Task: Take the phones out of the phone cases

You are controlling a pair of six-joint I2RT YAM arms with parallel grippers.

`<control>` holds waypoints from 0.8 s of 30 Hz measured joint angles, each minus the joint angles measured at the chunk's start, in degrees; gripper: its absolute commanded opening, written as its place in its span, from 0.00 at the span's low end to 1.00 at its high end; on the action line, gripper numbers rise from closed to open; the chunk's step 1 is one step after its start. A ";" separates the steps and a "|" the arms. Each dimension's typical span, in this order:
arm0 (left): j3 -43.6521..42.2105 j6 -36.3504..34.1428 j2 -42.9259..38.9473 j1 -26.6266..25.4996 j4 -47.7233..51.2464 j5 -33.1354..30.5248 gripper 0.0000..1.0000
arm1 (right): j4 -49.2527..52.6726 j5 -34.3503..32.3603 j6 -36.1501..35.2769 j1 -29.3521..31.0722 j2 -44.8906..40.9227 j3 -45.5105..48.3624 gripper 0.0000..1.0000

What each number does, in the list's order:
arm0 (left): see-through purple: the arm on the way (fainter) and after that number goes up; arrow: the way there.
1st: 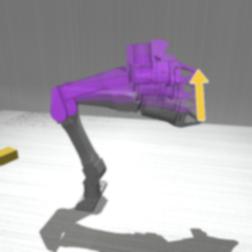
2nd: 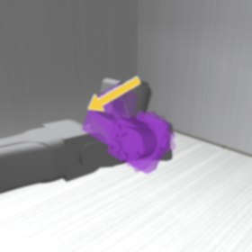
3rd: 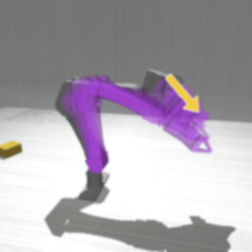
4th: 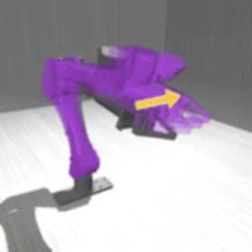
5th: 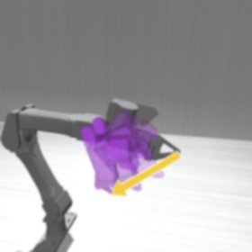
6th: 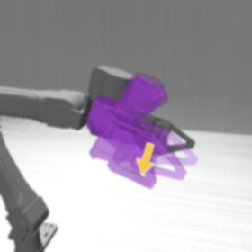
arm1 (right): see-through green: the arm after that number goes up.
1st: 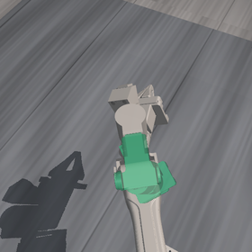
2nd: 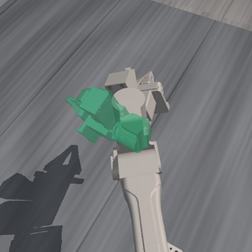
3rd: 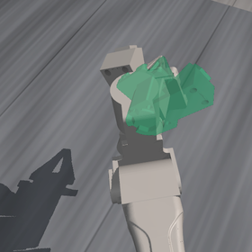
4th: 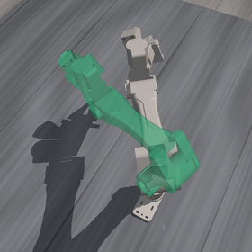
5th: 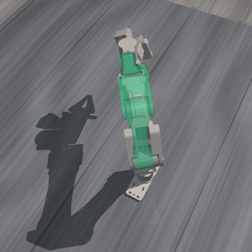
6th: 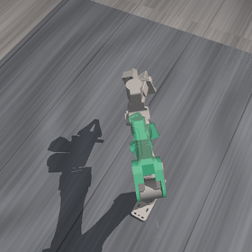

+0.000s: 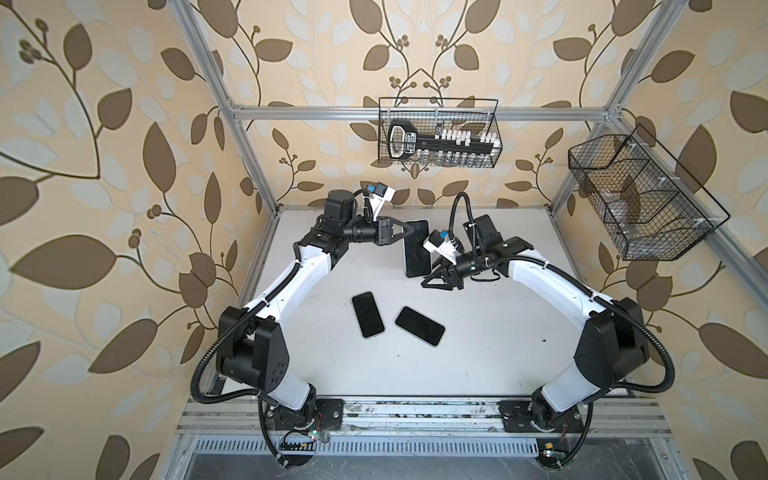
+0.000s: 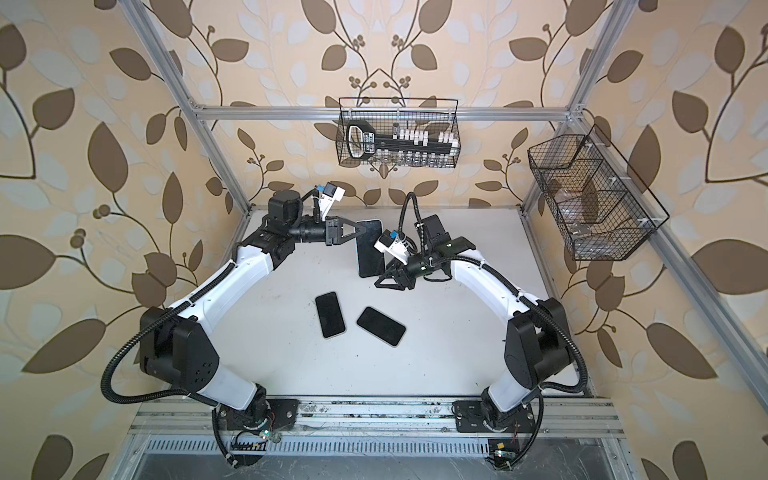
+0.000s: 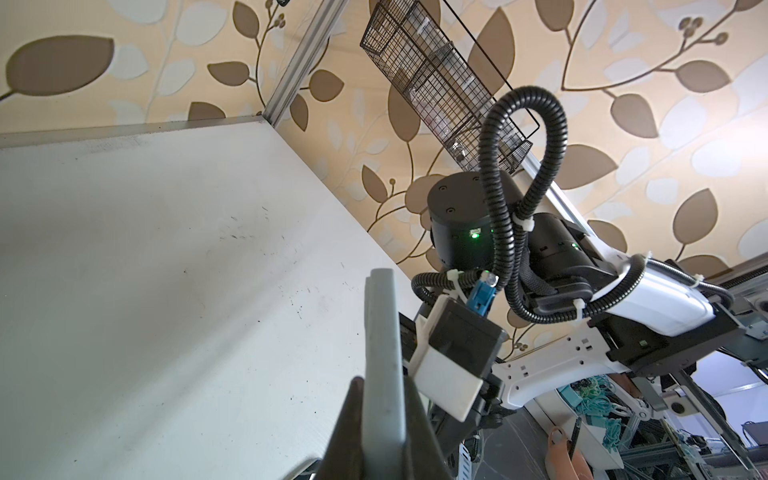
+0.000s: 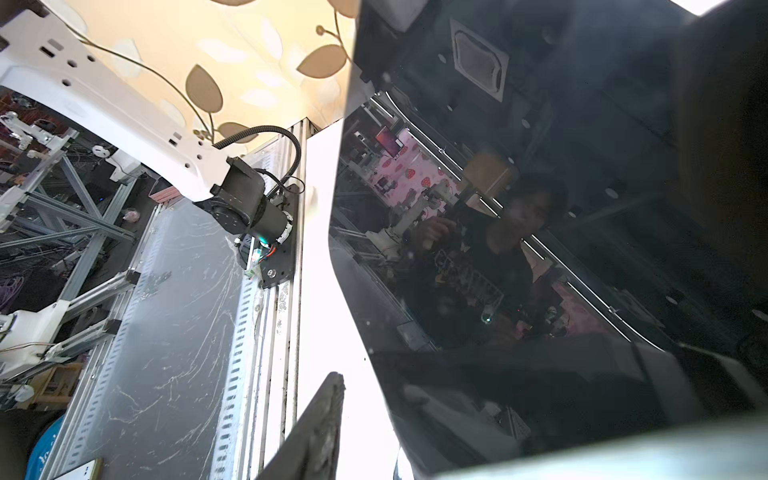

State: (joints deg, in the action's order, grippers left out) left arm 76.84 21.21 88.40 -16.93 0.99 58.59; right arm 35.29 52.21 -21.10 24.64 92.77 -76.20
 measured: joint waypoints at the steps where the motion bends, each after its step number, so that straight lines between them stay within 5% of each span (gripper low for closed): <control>1: -0.02 0.07 0.00 0.00 0.00 0.04 0.00 | 0.15 0.15 -0.07 0.00 0.00 -0.07 0.38; 7: -0.31 0.22 -0.42 -0.02 -0.02 1.27 0.00 | 1.49 0.83 -0.79 -0.15 0.66 -0.81 0.16; 11: -0.33 0.26 -1.16 0.13 -0.39 1.09 0.00 | 2.58 1.73 -1.20 -0.66 0.76 -0.85 0.11; 14: -0.33 0.24 -1.44 0.04 -0.37 0.96 0.00 | 2.64 2.36 -1.51 -0.76 0.76 -0.85 0.12; 17: -0.35 0.22 -1.44 -0.02 -0.42 1.01 0.00 | 2.71 3.23 -1.29 -0.85 0.76 -0.85 0.28; 24: -1.29 0.15 -1.46 -1.14 -0.48 1.05 0.00 | 2.67 4.48 -1.51 -0.83 0.76 -1.18 0.22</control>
State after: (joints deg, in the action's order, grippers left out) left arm 75.55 21.37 86.94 -18.06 0.51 59.64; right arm 37.95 56.69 -22.61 23.81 93.54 -77.38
